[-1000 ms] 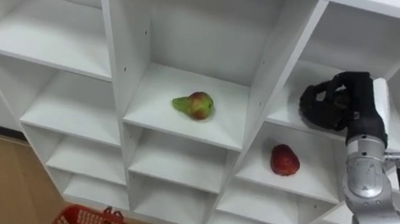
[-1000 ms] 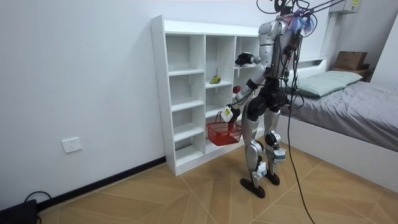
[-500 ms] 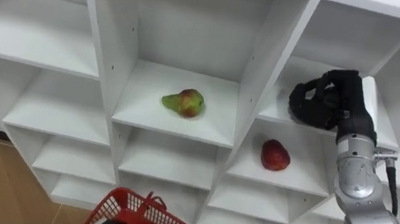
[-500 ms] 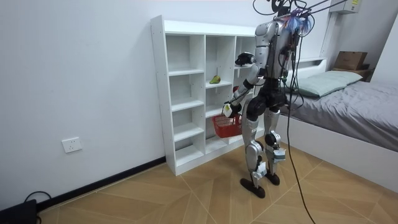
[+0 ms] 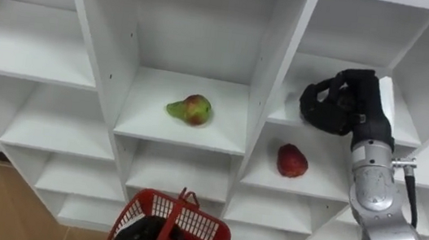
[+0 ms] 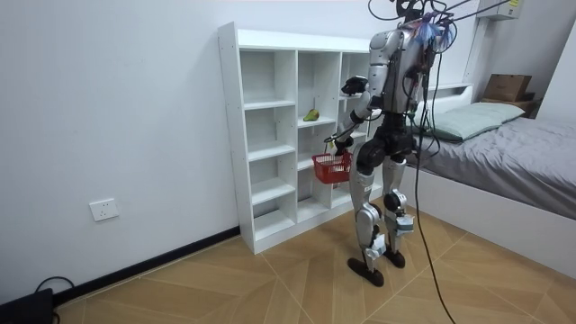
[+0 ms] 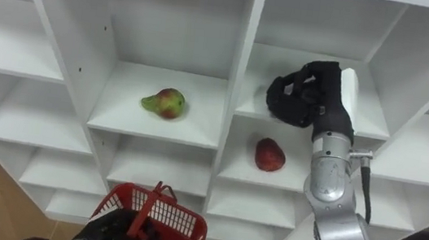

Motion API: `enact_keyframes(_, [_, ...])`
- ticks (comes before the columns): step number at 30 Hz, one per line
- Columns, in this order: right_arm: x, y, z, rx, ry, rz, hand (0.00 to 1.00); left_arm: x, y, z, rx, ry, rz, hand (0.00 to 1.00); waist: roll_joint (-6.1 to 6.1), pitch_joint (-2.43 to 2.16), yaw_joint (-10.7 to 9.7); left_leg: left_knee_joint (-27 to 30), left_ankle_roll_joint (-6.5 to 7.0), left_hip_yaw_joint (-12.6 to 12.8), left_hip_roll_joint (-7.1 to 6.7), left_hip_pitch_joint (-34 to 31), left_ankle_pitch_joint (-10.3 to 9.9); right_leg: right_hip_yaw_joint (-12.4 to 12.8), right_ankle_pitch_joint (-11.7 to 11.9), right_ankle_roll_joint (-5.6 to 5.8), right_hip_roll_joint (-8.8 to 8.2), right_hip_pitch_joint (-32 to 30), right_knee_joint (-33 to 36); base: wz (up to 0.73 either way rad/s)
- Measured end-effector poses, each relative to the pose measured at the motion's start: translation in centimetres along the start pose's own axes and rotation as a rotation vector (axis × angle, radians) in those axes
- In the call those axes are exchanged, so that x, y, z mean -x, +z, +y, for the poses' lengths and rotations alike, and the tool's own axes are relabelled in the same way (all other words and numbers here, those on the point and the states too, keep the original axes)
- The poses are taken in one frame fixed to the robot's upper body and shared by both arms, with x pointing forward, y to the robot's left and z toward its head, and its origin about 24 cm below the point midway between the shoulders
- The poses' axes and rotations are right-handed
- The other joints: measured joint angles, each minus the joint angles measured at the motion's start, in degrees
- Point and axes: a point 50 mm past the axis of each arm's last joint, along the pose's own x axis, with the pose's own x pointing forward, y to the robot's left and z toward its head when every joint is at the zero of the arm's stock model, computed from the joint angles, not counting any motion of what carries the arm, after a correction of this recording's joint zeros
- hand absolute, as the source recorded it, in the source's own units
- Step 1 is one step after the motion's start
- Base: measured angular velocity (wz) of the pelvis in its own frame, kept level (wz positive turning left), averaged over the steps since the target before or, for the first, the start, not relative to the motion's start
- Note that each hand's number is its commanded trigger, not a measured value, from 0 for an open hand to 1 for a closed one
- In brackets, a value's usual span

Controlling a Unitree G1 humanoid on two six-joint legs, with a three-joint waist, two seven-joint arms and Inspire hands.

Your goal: Collect fruits from the closet

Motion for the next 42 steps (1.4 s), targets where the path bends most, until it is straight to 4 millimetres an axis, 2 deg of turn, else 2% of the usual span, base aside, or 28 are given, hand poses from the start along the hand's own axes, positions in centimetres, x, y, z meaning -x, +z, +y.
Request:
enact_keyframes(10, [0.8,1.1,1.0,-0.089,0.043,-0.021,1.0,-0.2,0.2,-0.9,-0.005,-0.031,-0.005,1.0,0.06,0.1,-1.9,-0.1,0.01,0.1,0.06,-0.2,0.0,0.3,0.0,0.0,0.12,-0.4,0.0,0.0])
enact_keyframes(14, [2.0,1.5,1.3,-0.114,0.069,-0.034,1.0,-0.3,0.3,-1.0,-0.004,-0.033,-0.008,1.0,0.16,0.09,-1.6,-0.3,0.0,0.1,0.06,-0.2,0.0,0.6,0.0,0.0,0.16,-0.8,0.0,-0.04])
enact_keyframes(22, [2.4,2.2,1.6,-0.133,0.097,-0.047,1.0,-0.3,0.3,-0.9,0.003,-0.024,-0.011,1.0,0.31,0.03,-1.4,-0.1,0.01,1.3,0.17,-0.8,0.0,1.9,0.0,-0.01,0.18,-2.4,0.9,-0.08])
enact_keyframes(27, [3.6,2.6,2.4,-0.152,0.15,-0.063,1.0,-0.4,0.8,-1.0,0.002,-0.019,-0.031,1.0,0.44,0.03,-1.4,-0.2,0.01,1.8,0.19,-0.9,0.0,2.4,0.0,-0.02,0.25,-2.4,0.9,-0.02])
enact_keyframes(32, [4.2,2.4,3.2,-0.158,0.216,-0.051,1.0,-0.3,1.3,-0.9,0.003,-0.016,-0.054,1.0,0.44,0.02,-1.4,-0.4,0.02,2.4,0.28,-0.7,0.0,2.9,0.1,-0.11,0.35,-2.4,1.0,-0.06])
enact_keyframes(42, [4.7,1.9,3.5,-0.178,0.264,-0.026,1.0,-0.3,1.3,-0.8,0.005,-0.006,-0.054,1.0,0.42,0.03,-1.2,-0.7,0.01,3.2,0.42,-0.7,0.0,3.2,0.1,-0.2,0.47,-3.3,1.0,-0.04])
